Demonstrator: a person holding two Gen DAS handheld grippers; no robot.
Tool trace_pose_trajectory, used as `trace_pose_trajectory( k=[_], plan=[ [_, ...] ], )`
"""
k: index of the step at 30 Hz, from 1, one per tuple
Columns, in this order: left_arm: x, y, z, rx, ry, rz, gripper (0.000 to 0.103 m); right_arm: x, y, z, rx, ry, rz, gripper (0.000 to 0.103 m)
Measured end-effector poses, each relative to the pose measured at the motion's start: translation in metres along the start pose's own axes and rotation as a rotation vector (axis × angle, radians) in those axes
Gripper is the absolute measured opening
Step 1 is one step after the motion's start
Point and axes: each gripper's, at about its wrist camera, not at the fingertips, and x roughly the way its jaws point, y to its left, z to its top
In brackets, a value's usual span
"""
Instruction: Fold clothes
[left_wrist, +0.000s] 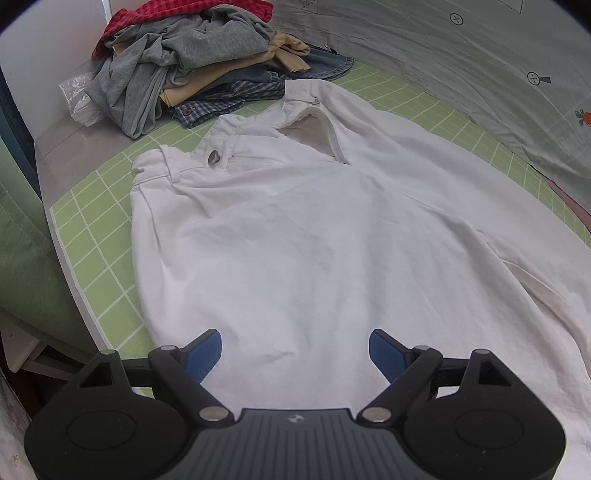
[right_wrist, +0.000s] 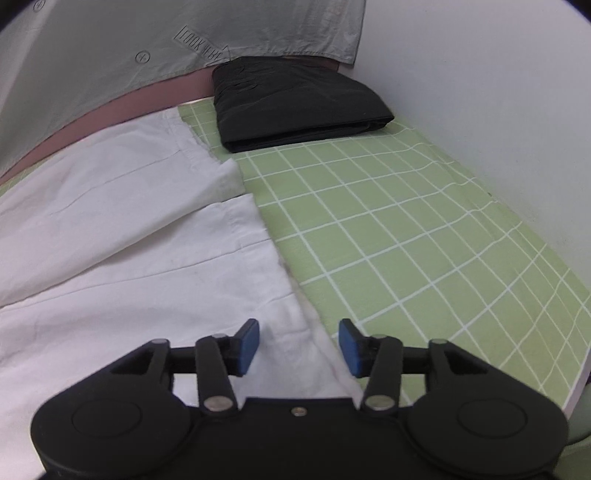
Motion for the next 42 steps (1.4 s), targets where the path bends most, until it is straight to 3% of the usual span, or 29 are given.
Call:
trace_pose_trajectory(
  k=[1, 2, 12, 16, 25, 31, 37, 42],
  plan=[
    [0.000, 0.000, -0.001, 0.004, 0.001, -0.002, 0.087, -0.004, -0.008, -0.001, 0.031, -0.005, -0.003, 0.079],
    [0.000, 0.000, -0.002, 0.009, 0.003, -0.004, 0.087, -0.007, -0.015, -0.002, 0.064, -0.009, -0.007, 0.082],
    [0.003, -0.001, -0.015, 0.054, 0.017, -0.025, 0.087, -0.035, -0.074, -0.067, 0.396, 0.056, -0.029, 0.083],
    [0.004, -0.004, -0.023, 0.081, 0.019, -0.042, 0.087, -0.051, -0.073, -0.092, 0.471, 0.020, -0.019, 0.083],
    [0.007, -0.005, -0.032, 0.137, 0.029, -0.070, 0.087, -0.068, -0.032, -0.113, 0.325, 0.019, 0.032, 0.086],
    [0.012, 0.013, -0.030, 0.107, 0.040, -0.073, 0.087, -0.076, -0.003, -0.121, 0.284, 0.034, 0.066, 0.094],
    [0.019, 0.038, -0.008, 0.057, 0.038, -0.056, 0.087, -0.075, 0.024, -0.126, 0.232, 0.042, 0.008, 0.103],
    [0.028, 0.062, 0.015, 0.009, 0.032, -0.028, 0.087, -0.070, 0.039, -0.125, 0.192, 0.055, -0.061, 0.103]
  ],
)
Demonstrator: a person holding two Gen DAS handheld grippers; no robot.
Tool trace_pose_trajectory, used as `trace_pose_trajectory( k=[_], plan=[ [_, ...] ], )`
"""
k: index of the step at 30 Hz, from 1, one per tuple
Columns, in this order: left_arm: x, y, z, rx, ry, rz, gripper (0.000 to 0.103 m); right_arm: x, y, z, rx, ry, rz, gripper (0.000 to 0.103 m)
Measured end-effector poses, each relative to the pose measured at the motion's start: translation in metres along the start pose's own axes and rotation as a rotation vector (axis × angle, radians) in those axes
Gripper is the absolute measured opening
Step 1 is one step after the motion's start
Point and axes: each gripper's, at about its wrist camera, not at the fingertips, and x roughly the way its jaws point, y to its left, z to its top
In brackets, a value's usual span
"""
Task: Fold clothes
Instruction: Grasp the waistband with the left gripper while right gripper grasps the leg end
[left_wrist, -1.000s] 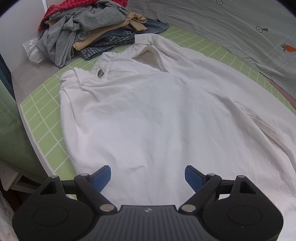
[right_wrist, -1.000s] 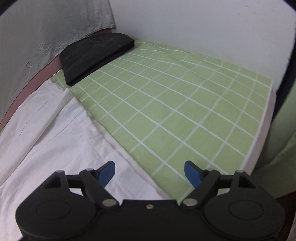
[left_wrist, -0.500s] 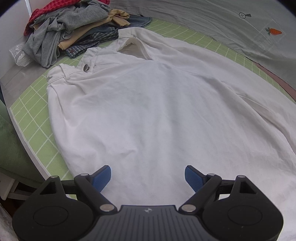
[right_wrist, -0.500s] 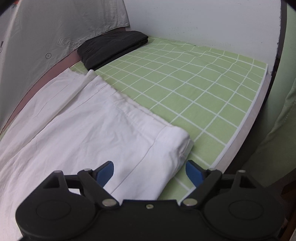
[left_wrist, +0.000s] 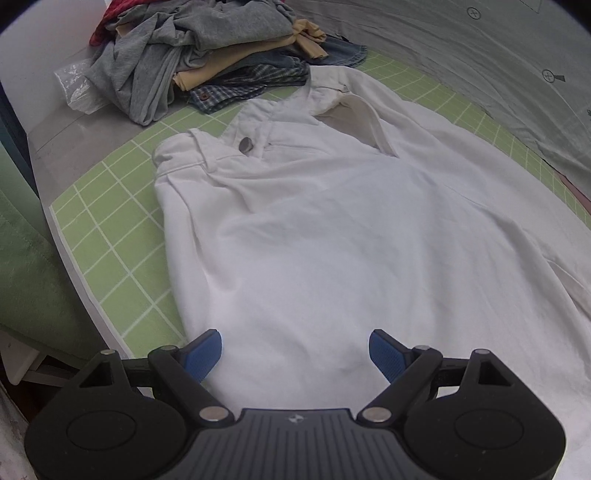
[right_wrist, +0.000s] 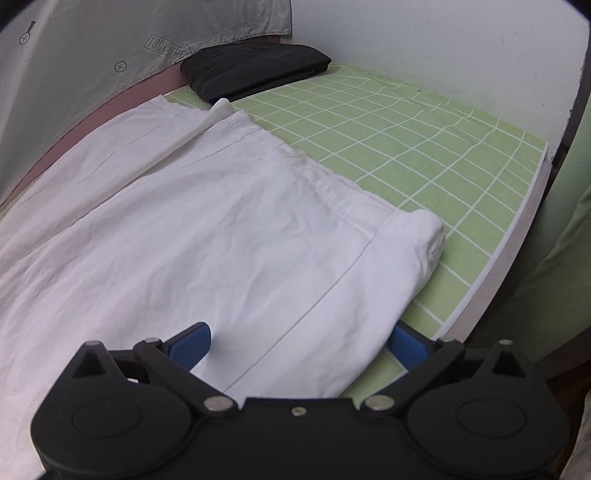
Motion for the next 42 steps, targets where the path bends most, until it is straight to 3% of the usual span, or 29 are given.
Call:
trace_pose_trajectory(
  k=[8, 13, 19, 22, 25, 31, 42],
  plan=[
    [0.020, 0.039, 0.035, -0.100, 0.000, 0.016, 0.087, 0.006, 0.010, 0.004, 0.038, -0.005, -0.076, 0.103],
    [0.020, 0.051, 0.056, -0.137, -0.044, -0.015, 0.087, 0.008, 0.014, 0.006, 0.071, -0.001, -0.100, 0.103],
    [0.028, 0.075, 0.074, -0.220, -0.037, -0.041, 0.087, 0.010, 0.016, 0.008, 0.107, -0.001, -0.126, 0.103],
    [0.024, 0.080, 0.080, -0.212, -0.050, -0.049, 0.087, 0.010, 0.018, 0.008, 0.128, -0.001, -0.142, 0.103],
    [0.023, 0.084, 0.088, -0.159, -0.077, 0.032, 0.088, 0.011, 0.021, 0.008, 0.146, -0.006, -0.157, 0.103],
    [0.048, 0.107, 0.087, -0.277, -0.007, -0.032, 0.088, 0.011, 0.025, 0.006, 0.175, -0.025, -0.183, 0.103],
    [0.067, 0.099, 0.091, -0.334, -0.008, -0.049, 0.087, 0.013, 0.020, 0.015, 0.183, 0.028, -0.179, 0.103]
  ],
)
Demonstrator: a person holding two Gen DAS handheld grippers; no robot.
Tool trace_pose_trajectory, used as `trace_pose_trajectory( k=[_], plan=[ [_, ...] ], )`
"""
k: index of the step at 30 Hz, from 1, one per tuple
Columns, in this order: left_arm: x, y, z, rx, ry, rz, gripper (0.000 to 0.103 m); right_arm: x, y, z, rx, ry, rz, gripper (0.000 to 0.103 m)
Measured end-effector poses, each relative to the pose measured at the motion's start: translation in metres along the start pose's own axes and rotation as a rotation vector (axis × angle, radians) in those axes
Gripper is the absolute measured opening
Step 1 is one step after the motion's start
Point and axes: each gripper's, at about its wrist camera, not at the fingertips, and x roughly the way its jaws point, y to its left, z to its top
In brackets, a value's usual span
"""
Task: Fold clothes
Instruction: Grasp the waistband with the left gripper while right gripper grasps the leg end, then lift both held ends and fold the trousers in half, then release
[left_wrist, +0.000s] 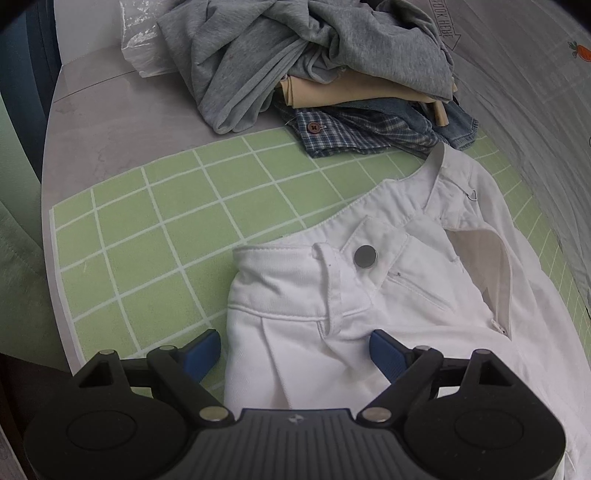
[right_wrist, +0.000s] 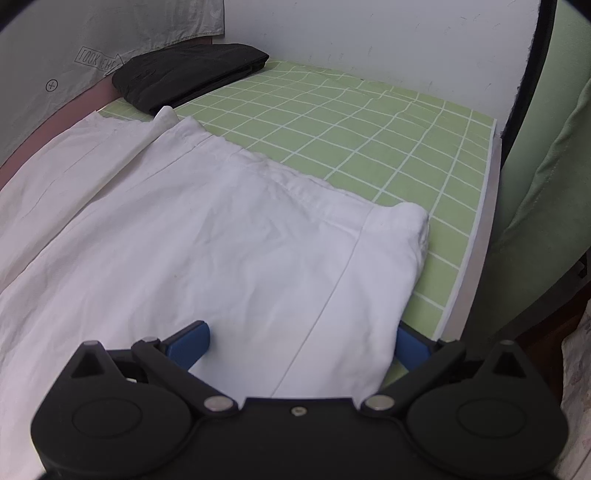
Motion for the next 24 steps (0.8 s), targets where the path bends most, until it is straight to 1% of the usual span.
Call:
trace_pose_trajectory(
  k=[1, 2, 3, 4, 5, 6, 7, 8, 9, 11, 13, 14, 16, 19, 20, 23, 24],
  plan=[
    [0.000, -0.001, 0.000, -0.005, -0.001, 0.001, 0.083, -0.001, -0.001, 0.001, 0.009, -0.003, -0.006, 0.102],
    [-0.001, -0.001, 0.000, -0.003, -0.007, -0.015, 0.074, -0.003, -0.002, 0.002, 0.019, -0.010, -0.013, 0.099],
    [-0.002, -0.001, 0.000, -0.007, -0.010, -0.017, 0.070, -0.004, -0.003, 0.003, 0.029, -0.017, -0.019, 0.090],
    [-0.003, -0.002, -0.001, -0.010, -0.014, -0.019, 0.062, -0.006, -0.005, 0.004, 0.039, -0.024, -0.026, 0.075],
    [-0.005, -0.002, -0.001, -0.013, -0.018, -0.021, 0.052, -0.007, -0.006, 0.005, 0.048, -0.031, -0.033, 0.064],
    [-0.006, -0.003, -0.002, -0.016, -0.022, -0.023, 0.046, -0.008, -0.009, 0.008, 0.056, -0.029, -0.017, 0.032],
    [-0.007, -0.003, -0.002, -0.020, -0.026, -0.025, 0.037, -0.008, -0.014, 0.011, 0.063, -0.025, 0.006, 0.018],
    [-0.009, -0.004, -0.003, -0.023, -0.030, -0.027, 0.029, -0.008, -0.018, 0.013, 0.070, -0.021, 0.030, 0.017],
    [-0.010, -0.004, -0.003, -0.026, -0.034, -0.029, 0.025, -0.008, -0.022, 0.016, 0.077, -0.017, 0.053, 0.008],
    [-0.018, -0.004, -0.004, -0.036, -0.059, -0.017, 0.016, -0.010, -0.033, 0.023, 0.111, -0.013, 0.101, 0.006],
    [-0.034, 0.000, -0.006, -0.076, -0.107, -0.016, 0.013, -0.018, -0.045, 0.028, 0.167, -0.033, 0.149, 0.005],
    [-0.041, 0.002, -0.006, -0.096, -0.132, -0.015, 0.011, -0.024, -0.049, 0.029, 0.176, -0.047, 0.156, 0.005],
    [-0.062, 0.011, -0.005, -0.133, -0.154, -0.029, 0.011, -0.041, -0.052, 0.032, 0.133, -0.085, 0.141, 0.004],
    [-0.090, 0.023, -0.006, -0.166, -0.172, -0.048, 0.010, -0.072, -0.056, 0.036, 0.063, -0.164, 0.156, 0.004],
    [-0.097, 0.026, -0.007, -0.164, -0.182, -0.037, 0.010, -0.081, -0.060, 0.038, 0.063, -0.182, 0.164, 0.004],
    [-0.097, 0.034, -0.013, -0.183, -0.178, 0.000, 0.010, -0.091, -0.069, 0.043, 0.099, -0.209, 0.182, 0.004],
    [-0.092, 0.037, -0.015, -0.200, -0.163, 0.012, 0.010, -0.089, -0.069, 0.044, 0.095, -0.212, 0.181, 0.004]
  ],
)
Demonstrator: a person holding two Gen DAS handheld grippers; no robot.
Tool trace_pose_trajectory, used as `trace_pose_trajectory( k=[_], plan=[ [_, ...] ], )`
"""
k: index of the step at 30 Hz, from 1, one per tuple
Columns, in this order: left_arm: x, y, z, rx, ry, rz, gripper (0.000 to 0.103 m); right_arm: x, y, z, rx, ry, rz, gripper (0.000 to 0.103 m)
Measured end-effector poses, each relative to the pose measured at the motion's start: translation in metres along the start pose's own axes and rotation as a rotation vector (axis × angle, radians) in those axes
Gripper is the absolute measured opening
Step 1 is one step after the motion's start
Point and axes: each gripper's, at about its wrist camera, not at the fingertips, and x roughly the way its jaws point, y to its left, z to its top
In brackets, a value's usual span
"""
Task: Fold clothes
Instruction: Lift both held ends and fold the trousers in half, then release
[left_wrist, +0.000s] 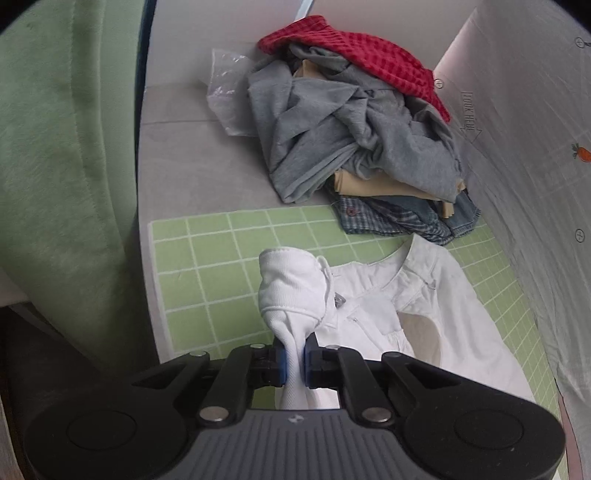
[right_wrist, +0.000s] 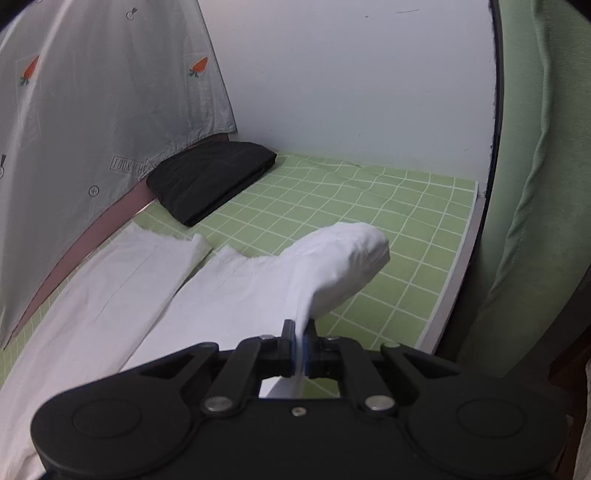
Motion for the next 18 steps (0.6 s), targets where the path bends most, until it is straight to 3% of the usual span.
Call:
trace_pose_trajectory(
  k=[10, 16, 18],
  plan=[
    [-0.017, -0.038, 0.006, -0.014, -0.067, -0.027, 0.008, 0.025, 0.057, 0.043, -0.027, -0.079, 0.074, 0.004],
    [-0.020, -0.094, 0.024, 0.010, -0.134, -0.082, 0.008, 0.037, 0.101, 0.075, -0.044, -0.146, 0.133, 0.004],
    [-0.009, -0.124, 0.033, 0.020, -0.150, -0.108, 0.008, 0.055, 0.136, 0.091, -0.056, -0.155, 0.147, 0.004]
  ],
)
